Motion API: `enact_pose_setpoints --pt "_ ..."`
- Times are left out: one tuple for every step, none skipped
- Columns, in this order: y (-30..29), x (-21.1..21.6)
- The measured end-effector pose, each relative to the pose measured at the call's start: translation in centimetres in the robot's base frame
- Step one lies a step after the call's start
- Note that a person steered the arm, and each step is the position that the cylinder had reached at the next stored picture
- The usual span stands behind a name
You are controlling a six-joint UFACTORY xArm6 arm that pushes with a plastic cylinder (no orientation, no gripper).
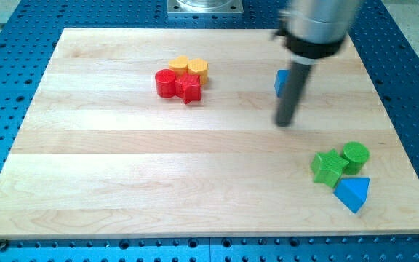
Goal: Move the blue cube towards the green blocks
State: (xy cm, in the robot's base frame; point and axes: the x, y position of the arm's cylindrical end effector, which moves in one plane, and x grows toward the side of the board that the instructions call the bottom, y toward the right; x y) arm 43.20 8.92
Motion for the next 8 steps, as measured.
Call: enact_pose_setpoints --pt "-2.1 -3.1" --pt "0.8 -8.7" --pt "4.6 -11.6" --pt "8.2 -12.1" --pt "9.0 -8.0" --pt "8.5 -3.3" --pt "8.9 -7.5" --pt "9.4 -9.1"
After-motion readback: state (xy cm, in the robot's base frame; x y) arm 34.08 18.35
